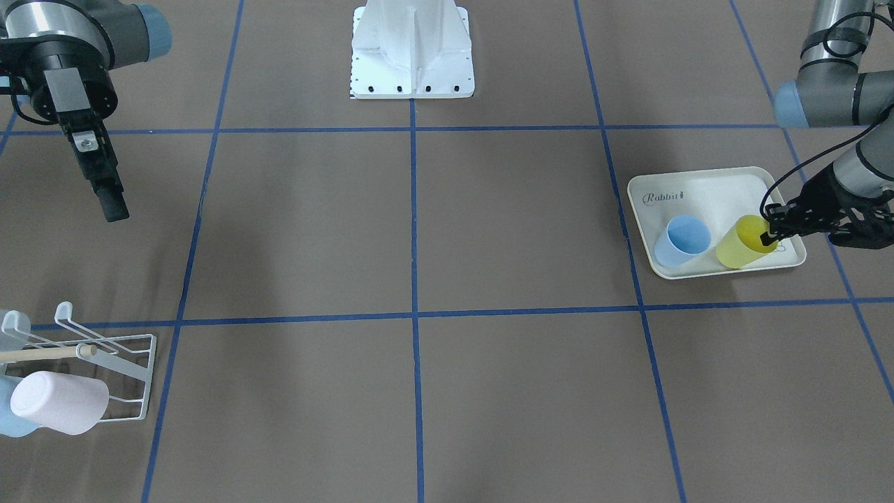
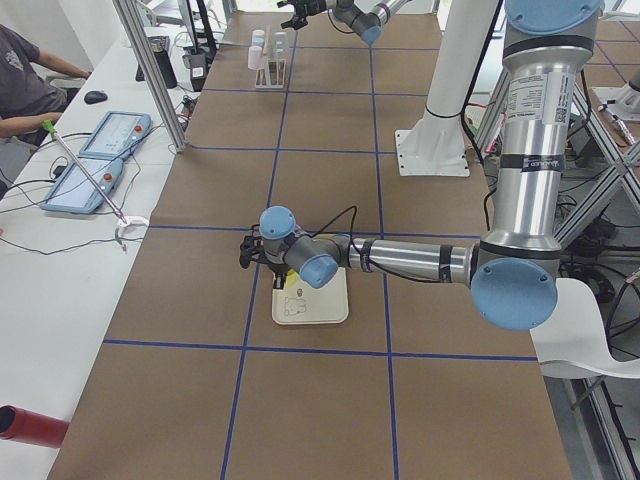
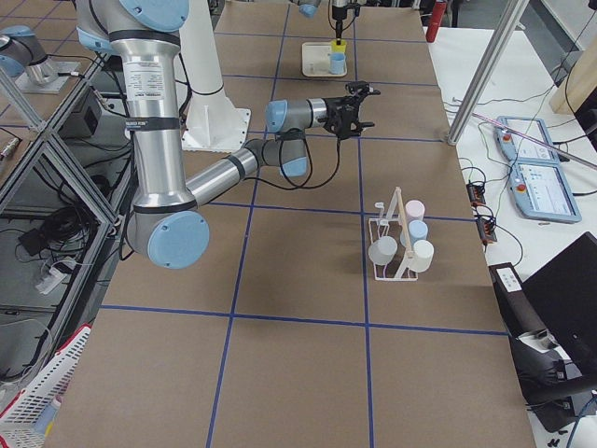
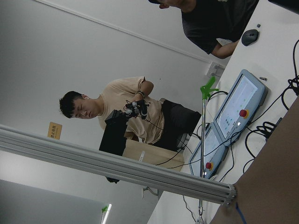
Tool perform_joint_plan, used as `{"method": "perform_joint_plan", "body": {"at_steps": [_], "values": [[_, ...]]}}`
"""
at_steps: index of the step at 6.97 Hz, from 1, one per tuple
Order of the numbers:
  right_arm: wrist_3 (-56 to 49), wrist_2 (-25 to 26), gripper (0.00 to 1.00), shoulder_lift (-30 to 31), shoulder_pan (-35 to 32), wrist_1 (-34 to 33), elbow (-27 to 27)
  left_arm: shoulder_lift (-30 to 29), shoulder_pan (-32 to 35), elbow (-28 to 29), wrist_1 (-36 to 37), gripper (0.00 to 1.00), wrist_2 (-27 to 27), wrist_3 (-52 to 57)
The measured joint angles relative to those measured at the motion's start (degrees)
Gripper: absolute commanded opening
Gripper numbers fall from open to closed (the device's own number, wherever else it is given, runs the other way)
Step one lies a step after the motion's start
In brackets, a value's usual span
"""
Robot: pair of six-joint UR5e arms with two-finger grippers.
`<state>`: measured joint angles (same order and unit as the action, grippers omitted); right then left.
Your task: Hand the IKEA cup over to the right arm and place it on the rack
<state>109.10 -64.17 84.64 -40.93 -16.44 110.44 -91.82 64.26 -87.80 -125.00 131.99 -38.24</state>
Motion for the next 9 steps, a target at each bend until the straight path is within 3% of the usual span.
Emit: {"method": "perform_joint_plan", "body": {"at_steps": [5,7,9], "values": [[0.0,-0.1,0.99,-0.1,1.7,0.1,-0.8,-1.3,14.7,-4.8,0.4,0.0,4.0,-2.2],[0.3,0.0,0.99,-0.9,2.9,0.1,-0.9,-2.3,15.8,-9.5,-0.2,0.0,0.0,-12.7],[0.5,0.2,0.99,-1.2,4.3,3.9,-2.3,-2.6,15.2,-11.8,-7.5,0.0,-2.1,-27.6]]}}
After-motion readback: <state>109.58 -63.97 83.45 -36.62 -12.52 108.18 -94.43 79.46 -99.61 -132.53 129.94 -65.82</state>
